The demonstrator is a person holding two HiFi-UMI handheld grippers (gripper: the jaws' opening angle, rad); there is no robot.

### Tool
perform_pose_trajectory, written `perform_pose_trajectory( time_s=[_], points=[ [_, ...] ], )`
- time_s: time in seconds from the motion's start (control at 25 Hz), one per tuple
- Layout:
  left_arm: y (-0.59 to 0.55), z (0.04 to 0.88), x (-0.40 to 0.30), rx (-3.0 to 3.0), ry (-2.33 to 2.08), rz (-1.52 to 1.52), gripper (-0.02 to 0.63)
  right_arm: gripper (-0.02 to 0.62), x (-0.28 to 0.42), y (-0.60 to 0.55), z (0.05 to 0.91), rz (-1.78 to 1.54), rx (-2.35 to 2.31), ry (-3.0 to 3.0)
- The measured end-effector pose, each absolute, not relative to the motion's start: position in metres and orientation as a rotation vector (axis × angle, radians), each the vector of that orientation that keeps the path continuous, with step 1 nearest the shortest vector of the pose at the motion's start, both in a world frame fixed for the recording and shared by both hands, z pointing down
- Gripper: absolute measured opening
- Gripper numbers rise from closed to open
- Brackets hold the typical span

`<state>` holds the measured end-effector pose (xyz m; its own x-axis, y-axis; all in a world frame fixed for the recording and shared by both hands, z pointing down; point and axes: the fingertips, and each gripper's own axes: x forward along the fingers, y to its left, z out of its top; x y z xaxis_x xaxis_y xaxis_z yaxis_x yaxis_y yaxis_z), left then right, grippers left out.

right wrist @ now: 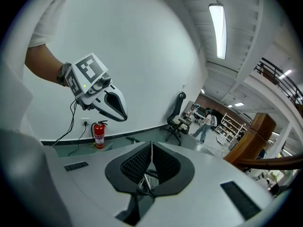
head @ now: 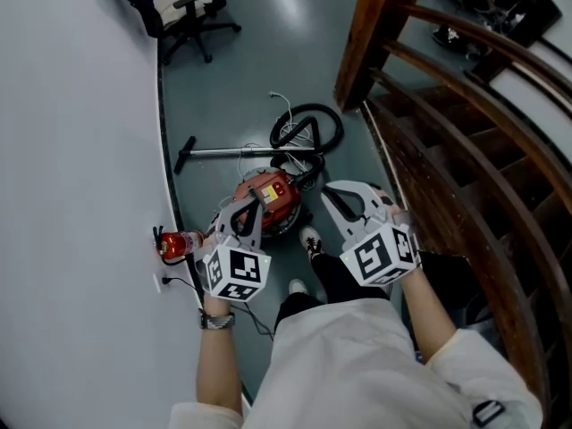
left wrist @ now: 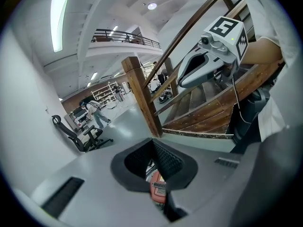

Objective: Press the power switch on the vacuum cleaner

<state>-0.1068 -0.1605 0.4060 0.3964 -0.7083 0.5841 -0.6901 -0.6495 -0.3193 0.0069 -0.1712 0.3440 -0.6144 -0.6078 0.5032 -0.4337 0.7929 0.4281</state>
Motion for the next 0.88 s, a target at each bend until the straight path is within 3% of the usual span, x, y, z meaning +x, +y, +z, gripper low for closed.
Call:
perform_pose_trajectory(
  time_s=[0.88],
  points=[
    [-0.216, 0.532, -0.093, -2.654, 1.239, -1.265, -0.002, 0.031, 0.015, -0.226, 0.468, -0.270, 0.728, -2.256]
  ],
)
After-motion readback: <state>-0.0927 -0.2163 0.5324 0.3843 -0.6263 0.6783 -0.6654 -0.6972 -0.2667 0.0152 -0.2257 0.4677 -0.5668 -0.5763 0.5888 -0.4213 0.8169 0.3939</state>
